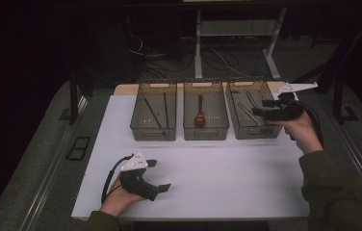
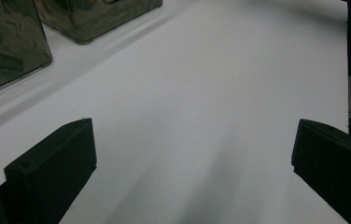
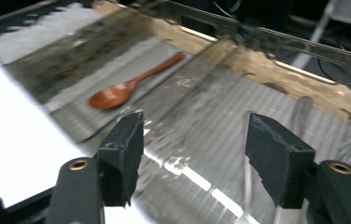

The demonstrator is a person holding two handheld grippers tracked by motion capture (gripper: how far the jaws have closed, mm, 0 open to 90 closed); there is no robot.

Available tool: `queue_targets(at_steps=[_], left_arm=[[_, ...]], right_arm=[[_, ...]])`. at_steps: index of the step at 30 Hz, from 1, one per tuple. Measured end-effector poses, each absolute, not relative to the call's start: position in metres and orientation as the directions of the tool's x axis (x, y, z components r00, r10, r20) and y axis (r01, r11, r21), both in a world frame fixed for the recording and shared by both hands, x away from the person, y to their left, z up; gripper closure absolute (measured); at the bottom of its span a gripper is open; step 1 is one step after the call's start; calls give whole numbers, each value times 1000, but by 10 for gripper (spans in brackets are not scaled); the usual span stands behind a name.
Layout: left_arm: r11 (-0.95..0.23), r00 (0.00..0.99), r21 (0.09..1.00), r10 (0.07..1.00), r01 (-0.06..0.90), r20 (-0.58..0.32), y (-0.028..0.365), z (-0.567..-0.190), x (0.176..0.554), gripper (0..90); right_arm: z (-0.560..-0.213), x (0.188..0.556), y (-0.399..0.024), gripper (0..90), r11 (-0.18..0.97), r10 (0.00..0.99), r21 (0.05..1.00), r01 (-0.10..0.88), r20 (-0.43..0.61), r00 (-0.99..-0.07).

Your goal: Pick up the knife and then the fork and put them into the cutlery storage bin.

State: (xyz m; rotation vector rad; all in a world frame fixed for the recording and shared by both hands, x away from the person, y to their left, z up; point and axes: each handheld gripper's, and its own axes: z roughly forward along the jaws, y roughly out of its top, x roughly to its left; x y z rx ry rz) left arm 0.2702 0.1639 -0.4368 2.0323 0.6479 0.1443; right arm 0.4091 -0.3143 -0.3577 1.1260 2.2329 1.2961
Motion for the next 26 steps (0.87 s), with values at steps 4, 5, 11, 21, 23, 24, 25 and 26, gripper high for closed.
queue_targets(at_steps=[4, 5, 11, 21, 23, 24, 25, 26], left_arm=[[-393, 851, 835, 501, 385, -157, 164, -437, 271, 0], [-396, 851, 834, 501, 385, -155, 164, -436, 271, 0], [-392, 852, 837, 500, 381, -153, 164, -437, 273, 0], [-389, 854, 842, 500, 374, -148, 166, -435, 273, 0], [-389, 853, 842, 501, 374, -147, 166, -435, 273, 0], [-389, 853, 842, 500, 373, -146, 166, -435, 273, 0], [-389, 854, 843, 500, 372, -146, 166, -435, 273, 0], [-390, 854, 843, 500, 371, -145, 166, -434, 273, 0]], right_arm=[[-363, 375, -312, 292, 281, 737, 860, 425, 91, -670], [-365, 368, -311, 289, 283, 733, 861, 423, 90, -675], [-378, 334, -309, 260, 291, 715, 860, 420, 97, -692], [-412, 291, -303, 204, 328, 682, 842, 428, 102, -724], [-418, 287, -303, 198, 334, 684, 837, 434, 102, -722], [-420, 286, -303, 196, 330, 686, 836, 438, 107, -720], [-422, 285, -304, 194, 330, 688, 834, 441, 108, -718], [-423, 284, -304, 193, 325, 692, 836, 442, 108, -714]])
